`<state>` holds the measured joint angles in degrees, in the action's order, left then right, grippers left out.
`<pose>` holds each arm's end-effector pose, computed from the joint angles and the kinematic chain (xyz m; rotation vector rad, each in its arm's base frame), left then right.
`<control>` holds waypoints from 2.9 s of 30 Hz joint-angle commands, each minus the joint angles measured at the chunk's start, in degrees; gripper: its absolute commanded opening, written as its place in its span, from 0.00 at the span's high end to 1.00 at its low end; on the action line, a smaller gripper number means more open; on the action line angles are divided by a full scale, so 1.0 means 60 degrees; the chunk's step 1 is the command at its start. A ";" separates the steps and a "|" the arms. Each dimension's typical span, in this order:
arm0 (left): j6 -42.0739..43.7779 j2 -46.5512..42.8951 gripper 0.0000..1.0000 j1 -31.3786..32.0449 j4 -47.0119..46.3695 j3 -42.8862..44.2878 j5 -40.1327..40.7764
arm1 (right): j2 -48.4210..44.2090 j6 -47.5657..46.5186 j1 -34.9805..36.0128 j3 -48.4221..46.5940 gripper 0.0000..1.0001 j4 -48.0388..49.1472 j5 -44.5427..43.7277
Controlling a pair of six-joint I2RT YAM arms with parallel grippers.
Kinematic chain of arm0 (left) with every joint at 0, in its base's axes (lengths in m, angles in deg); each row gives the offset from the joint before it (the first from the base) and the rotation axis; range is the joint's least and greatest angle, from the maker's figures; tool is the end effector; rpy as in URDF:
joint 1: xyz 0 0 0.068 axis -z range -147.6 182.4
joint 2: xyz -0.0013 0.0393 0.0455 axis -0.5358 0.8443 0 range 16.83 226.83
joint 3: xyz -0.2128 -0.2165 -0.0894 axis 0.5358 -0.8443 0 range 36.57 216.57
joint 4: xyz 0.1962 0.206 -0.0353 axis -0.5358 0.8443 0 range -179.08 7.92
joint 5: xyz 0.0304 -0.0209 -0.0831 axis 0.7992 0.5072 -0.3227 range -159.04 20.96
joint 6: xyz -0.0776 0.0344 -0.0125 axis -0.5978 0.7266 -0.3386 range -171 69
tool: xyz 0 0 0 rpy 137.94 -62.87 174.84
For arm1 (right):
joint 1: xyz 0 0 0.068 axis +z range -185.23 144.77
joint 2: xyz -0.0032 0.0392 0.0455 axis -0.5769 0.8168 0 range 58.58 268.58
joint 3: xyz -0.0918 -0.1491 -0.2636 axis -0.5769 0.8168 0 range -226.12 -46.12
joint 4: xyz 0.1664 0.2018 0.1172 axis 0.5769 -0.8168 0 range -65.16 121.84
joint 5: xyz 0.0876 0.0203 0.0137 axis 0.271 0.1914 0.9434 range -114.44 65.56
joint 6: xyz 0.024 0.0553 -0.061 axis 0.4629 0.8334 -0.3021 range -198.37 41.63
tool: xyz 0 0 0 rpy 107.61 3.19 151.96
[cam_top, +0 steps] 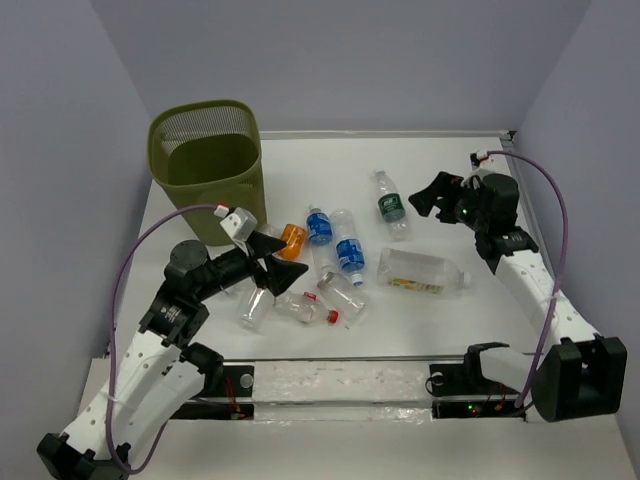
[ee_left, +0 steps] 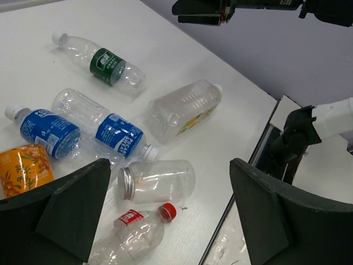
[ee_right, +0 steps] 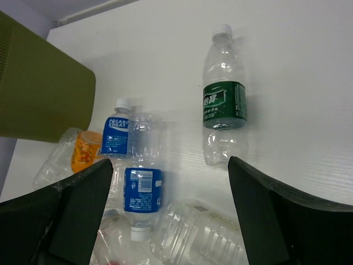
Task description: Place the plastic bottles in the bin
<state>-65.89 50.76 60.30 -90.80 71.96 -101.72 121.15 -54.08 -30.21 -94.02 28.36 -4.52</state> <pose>0.1322 -0.1162 0.3605 0.6497 1.4784 -1.0159 0.2902 0.0513 0.3318 0.0802 1.9229 0.6744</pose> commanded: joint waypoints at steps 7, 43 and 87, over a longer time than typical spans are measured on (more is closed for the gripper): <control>0.0037 -0.0031 0.01 -0.0007 0.0022 0.0385 0.0509 | 0.2914 -0.1555 0.1082 -0.1961 0.09 -0.0809 -0.2774; 0.0139 0.0746 0.01 -0.0021 0.1136 0.0604 0.2342 | 0.7226 -0.2716 0.1990 -0.6504 0.70 -0.2568 -0.4375; -0.2674 -0.0325 0.06 -0.0666 0.4095 0.1044 0.7206 | 1.1535 -0.0840 0.7352 -1.5354 0.02 0.3350 -0.1050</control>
<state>-81.41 45.03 56.41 -65.77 75.75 -58.05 198.41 -58.17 13.59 -189.84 42.85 -10.75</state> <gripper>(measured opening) 0.935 0.945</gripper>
